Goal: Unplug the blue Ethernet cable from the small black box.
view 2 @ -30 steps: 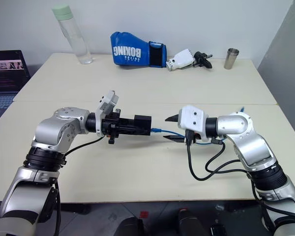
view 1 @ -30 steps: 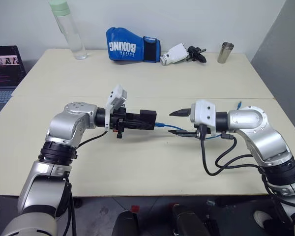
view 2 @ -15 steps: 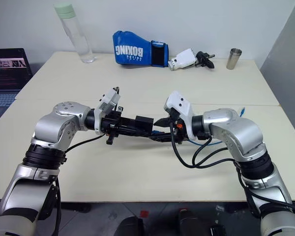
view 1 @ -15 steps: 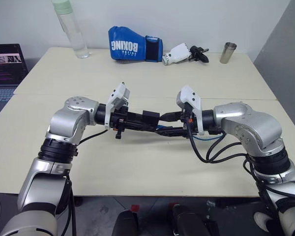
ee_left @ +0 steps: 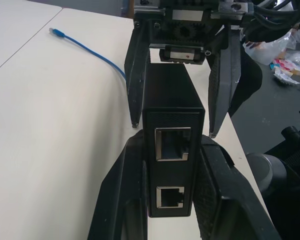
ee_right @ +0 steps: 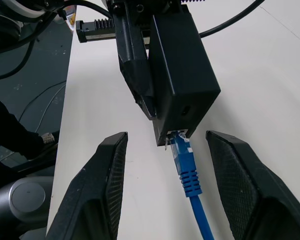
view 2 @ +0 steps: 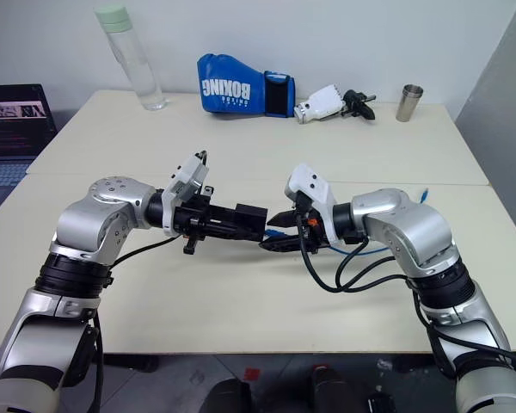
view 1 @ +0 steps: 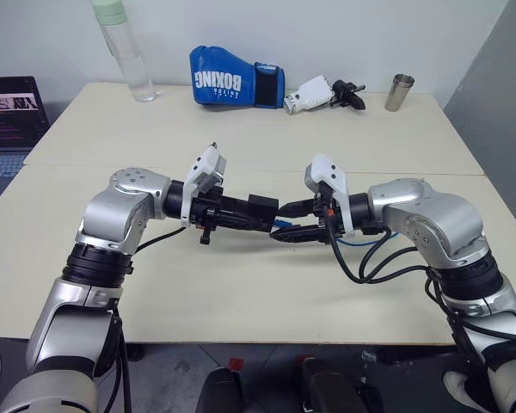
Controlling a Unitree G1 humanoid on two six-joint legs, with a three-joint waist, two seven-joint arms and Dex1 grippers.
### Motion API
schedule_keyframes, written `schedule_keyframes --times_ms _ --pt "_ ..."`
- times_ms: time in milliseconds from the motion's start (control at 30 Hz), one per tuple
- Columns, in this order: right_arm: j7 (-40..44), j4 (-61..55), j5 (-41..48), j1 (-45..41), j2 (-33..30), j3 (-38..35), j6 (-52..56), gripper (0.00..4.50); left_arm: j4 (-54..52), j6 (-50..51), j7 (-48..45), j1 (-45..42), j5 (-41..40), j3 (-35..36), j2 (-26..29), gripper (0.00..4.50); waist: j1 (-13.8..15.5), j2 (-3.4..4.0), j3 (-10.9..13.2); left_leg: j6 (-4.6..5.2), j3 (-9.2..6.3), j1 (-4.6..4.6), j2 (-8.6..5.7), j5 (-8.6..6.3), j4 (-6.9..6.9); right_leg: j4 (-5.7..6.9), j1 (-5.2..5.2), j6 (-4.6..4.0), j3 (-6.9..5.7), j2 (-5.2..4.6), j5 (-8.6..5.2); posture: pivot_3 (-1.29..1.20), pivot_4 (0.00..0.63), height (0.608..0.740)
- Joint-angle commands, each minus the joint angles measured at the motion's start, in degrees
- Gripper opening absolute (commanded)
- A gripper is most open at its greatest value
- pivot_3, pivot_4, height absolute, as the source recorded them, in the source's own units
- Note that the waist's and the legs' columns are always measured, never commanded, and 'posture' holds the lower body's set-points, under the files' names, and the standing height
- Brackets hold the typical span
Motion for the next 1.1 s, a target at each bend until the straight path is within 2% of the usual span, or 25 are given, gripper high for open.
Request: schedule_keyframes --times_ms 33,67,100,133,400,800,1100 --pt "1.24 0.13 -0.23 -1.96 -0.41 -0.15 -1.86 2.63 -2.04 -0.15 -0.56 -0.23 -0.69 1.09 0.76 0.78 0.0 0.0 0.0 0.0 0.0 0.0 0.0 0.0 0.0 0.0 0.0 0.0 -0.01 0.0 0.0 0.0 0.15 0.74" --pt "1.44 0.39 -0.33 -2.11 -0.48 -0.02 -2.05 2.63 -2.15 -0.13 -0.57 -0.21 -0.69 1.07 0.79 0.78 0.0 0.0 0.0 0.0 0.0 0.0 0.0 0.0 0.0 0.0 0.0 0.0 -0.01 0.0 0.0 0.0 0.15 0.74" --pt "1.64 0.6 -0.39 -2.24 -0.54 0.08 -2.16 2.27 -2.25 -0.1 -0.57 -0.18 -0.71 1.05 0.81 0.78 0.0 0.0 0.0 0.0 0.0 0.0 0.0 0.0 0.0 0.0 0.0 0.0 -0.01 0.0 0.0 0.0 0.15 0.74" --pt "1.8 0.73 -0.44 -2.32 -0.57 0.14 -2.23 2.17 -2.32 -0.08 -0.57 -0.16 -0.72 1.04 0.82 0.78 0.0 0.0 0.0 0.0 0.0 0.0 0.0 0.0 -0.01 0.0 0.0 0.0 -0.01 0.0 0.0 0.0 0.15 0.74" --pt "3.86 1.83 -1.04 -3.01 -1.41 1.25 -3.08 0.14 -2.63 -0.15 -0.89 -0.18 -0.7 1.02 1.35 0.78 0.0 0.0 0.0 0.0 0.0 0.0 0.01 0.0 -0.01 0.0 0.0 0.0 -0.01 0.01 0.0 0.0 0.15 0.74" --pt "5.58 2.93 -2.42 -4.01 -2.3 2.51 -3.0 0.06 -2.59 -0.25 -0.9 -0.2 -0.67 1.43 1.59 0.78 0.01 0.01 0.01 0.0 0.0 0.0 0.02 0.0 -0.01 -0.01 -0.01 -0.01 -0.01 0.01 0.0 0.0 0.15 0.74" --pt "5.49 1.82 -4.94 1.48 -9.82 2.47 -3.9 0.06 -2.37 1.2 1.6 1.52 -1.68 4.8 3.99 0.78 0.23 0.02 0.02 0.01 0.01 0.0 0.02 0.0 -0.01 -0.04 -0.02 -0.02 -0.01 0.01 -0.01 0.0 0.15 0.74"
